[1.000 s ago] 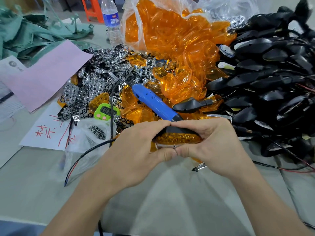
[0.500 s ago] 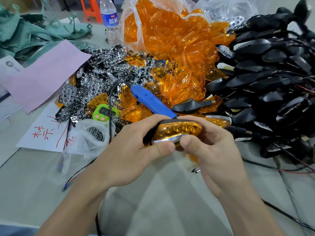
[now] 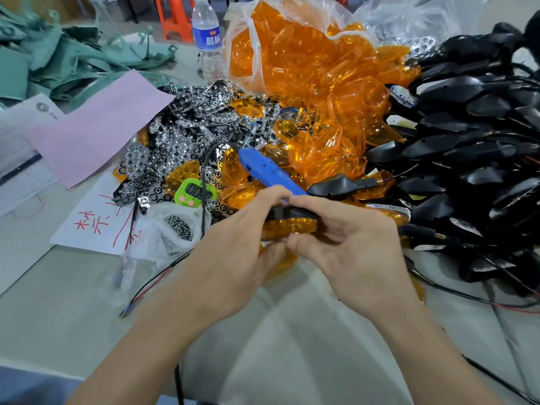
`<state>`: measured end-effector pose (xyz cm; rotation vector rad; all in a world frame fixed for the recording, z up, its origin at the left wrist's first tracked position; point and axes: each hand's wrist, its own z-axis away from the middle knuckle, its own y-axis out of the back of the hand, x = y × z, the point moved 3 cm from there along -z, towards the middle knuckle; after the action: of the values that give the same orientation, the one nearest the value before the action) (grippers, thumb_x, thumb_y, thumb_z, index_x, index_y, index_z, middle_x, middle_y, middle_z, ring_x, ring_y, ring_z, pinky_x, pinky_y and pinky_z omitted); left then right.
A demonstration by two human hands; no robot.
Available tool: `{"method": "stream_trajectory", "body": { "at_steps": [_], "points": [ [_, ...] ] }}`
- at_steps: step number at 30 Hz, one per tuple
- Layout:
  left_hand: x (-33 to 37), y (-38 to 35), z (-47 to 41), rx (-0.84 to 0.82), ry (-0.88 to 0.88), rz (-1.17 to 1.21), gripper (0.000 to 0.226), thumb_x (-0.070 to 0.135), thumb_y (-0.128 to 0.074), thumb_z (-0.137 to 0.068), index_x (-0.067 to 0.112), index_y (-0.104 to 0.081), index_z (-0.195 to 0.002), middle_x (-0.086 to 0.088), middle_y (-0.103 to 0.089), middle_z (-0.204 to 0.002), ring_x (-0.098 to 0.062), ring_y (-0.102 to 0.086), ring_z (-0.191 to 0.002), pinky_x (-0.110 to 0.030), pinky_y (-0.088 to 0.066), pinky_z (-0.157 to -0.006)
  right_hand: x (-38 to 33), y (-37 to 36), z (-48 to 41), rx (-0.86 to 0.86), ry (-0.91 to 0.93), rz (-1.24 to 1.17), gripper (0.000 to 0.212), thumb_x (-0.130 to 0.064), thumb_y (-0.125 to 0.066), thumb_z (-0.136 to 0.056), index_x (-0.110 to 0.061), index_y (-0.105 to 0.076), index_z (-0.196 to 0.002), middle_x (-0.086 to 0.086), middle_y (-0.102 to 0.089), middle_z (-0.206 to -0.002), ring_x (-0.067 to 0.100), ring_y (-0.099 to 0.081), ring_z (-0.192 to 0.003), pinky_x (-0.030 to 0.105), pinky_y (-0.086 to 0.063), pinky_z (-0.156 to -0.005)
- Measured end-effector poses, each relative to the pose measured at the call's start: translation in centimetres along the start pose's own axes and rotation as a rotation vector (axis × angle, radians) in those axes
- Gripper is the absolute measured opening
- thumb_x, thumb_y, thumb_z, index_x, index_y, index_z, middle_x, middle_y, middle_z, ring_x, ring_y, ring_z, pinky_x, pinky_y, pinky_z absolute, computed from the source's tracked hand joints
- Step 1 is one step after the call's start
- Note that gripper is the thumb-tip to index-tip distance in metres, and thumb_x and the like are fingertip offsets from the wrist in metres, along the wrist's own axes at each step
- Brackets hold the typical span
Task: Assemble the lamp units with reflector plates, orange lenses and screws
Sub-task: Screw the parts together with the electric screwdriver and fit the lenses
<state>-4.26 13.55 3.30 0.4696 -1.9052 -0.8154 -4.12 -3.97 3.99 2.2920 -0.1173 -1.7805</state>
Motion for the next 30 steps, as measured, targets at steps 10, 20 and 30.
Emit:
{"method": "stream_trajectory", "body": {
  "at_steps": [10,20,30],
  "points": [
    [-1.4,-0.3,-0.8,0.594,-0.194,-0.325,0.046,0.027,-0.07,-0.099,0.0,-0.062,-0.136,-0.012,-0.065,-0.135,-0.024,-0.059,-0.127,-0.028,-0.038,-0.117,-1.3,-3.4,-5.8,0.211,-0.215,0.157,0.038,-0.057,-0.068,-0.077,-0.022,-0.072,-0.062,-0.003,-0.062,-0.048,0.012,-0.06,-0.048,0.038,-0.054,-0.053],
    [-6.9,7.0,-2.0,0.653,0.53,0.687,0.014,0.022,-0.066,-0.097,0.026,-0.079,-0.094,0.004,-0.078,-0.08,-0.016,-0.074,-0.071,-0.027,-0.062,-0.064,-0.8,-8.5,-10.2,-0.099,-0.132,0.102,0.032,-0.038,-0.06,-0.091,-0.016,-0.079,-0.077,-0.004,-0.073,-0.066,0.016,-0.07,-0.061,0.038,-0.06,-0.062],
    [-12.6,9.3,0.1,0.752,0.735,1.136,0.022,0.019,-0.049,-0.109,0.011,-0.069,-0.108,-0.01,-0.077,-0.091,-0.022,-0.073,-0.082,-0.037,-0.065,-0.075,1.1,-20.4,-11.8,-0.655,0.373,1.015,0.036,-0.007,-0.054,-0.093,-0.017,-0.034,-0.065,-0.001,-0.034,-0.066,0.032,-0.066,-0.089,0.034,-0.037,-0.061]
  ]
}}
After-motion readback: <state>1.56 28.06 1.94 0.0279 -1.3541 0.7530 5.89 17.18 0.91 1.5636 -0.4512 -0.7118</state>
